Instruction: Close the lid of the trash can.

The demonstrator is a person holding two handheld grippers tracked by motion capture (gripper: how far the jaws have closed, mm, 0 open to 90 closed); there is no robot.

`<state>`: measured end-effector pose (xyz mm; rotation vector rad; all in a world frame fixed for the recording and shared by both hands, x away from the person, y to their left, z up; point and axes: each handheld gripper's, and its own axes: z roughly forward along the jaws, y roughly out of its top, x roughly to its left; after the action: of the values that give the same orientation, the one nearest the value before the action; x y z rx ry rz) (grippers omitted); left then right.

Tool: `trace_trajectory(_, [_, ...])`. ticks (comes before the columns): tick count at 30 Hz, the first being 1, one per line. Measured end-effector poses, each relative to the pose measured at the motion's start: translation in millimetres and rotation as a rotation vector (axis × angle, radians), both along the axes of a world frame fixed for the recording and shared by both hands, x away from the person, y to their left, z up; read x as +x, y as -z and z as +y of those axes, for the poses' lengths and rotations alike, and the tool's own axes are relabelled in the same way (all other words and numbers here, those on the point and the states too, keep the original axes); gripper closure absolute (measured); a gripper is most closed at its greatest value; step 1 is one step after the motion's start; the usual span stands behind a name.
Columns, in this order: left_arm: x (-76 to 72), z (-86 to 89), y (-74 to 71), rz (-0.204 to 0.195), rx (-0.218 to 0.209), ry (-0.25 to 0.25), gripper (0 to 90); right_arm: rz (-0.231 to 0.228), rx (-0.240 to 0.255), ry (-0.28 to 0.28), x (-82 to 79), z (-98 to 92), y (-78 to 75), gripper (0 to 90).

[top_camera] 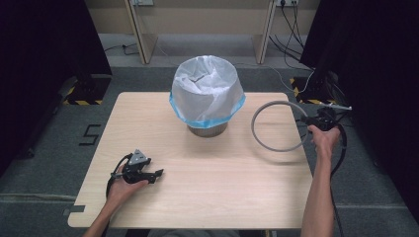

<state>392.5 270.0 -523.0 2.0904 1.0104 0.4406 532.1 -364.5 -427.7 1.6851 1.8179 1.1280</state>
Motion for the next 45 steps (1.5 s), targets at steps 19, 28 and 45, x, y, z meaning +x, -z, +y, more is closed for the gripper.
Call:
trace_trajectory(19, [-0.1,-0.1,-0.1,0.002,-0.002,-0.001,26.9,-0.166,0.044,-0.176,11.5,57.9,-161.4,83.7])
trace_trajectory(28, [-0.1,0.2,-0.3,0.003,0.002,0.001,26.9,-0.182,0.075,-0.262,34.7,112.3,-195.2,83.7])
trace_trajectory(45, [0.0,0.1,-0.1,0.001,0.001,0.001,27.0,-0.073,0.056,-0.335,93.5,229.4,-204.5,83.6])
